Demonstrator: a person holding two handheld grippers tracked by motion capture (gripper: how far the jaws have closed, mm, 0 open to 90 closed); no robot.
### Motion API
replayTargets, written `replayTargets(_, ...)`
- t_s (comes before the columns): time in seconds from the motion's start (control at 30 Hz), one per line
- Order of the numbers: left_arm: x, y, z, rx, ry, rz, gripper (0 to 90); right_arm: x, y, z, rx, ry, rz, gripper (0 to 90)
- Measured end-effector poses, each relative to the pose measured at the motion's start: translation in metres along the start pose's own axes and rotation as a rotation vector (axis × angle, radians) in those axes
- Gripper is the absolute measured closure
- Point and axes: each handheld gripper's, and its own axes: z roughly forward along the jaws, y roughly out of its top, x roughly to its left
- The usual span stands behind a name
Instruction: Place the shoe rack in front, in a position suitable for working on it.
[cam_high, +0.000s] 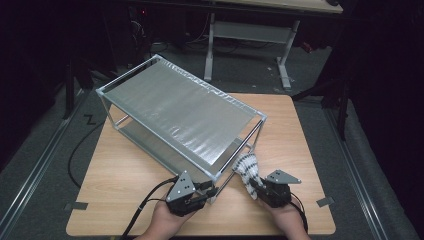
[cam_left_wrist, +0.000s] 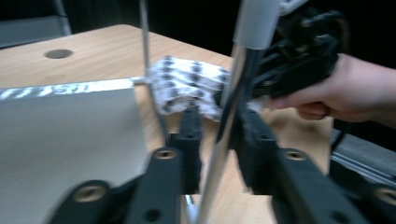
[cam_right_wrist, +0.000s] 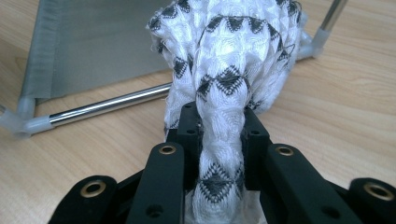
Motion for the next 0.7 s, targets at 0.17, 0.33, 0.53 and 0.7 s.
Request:
replayTargets(0.17,-0.004,-0.005,-0.010,-0.005,0.024,0.034,80.3,-0.002,0.012,0.010,-0.017,-0.006,-0.016,75.6)
replayTargets(0.33,-0.008,-0.012,-0.026,-0.009,0.029,0.056,80.7,0.000,0.029,0.028,-0.022,-0.002,-0.042,75.7)
replayTargets(0.53,-0.011,-0.017,-0.043,-0.002,0.058,0.064,81.1,0.018,0.042,0.066,0.066,0.016,-0.169,75.6)
replayTargets(0.7,-0.007,-0.020,-0.051,-0.005,0.080,0.053,81.1,0.026,0.047,0.088,0.158,0.029,-0.207,76.0)
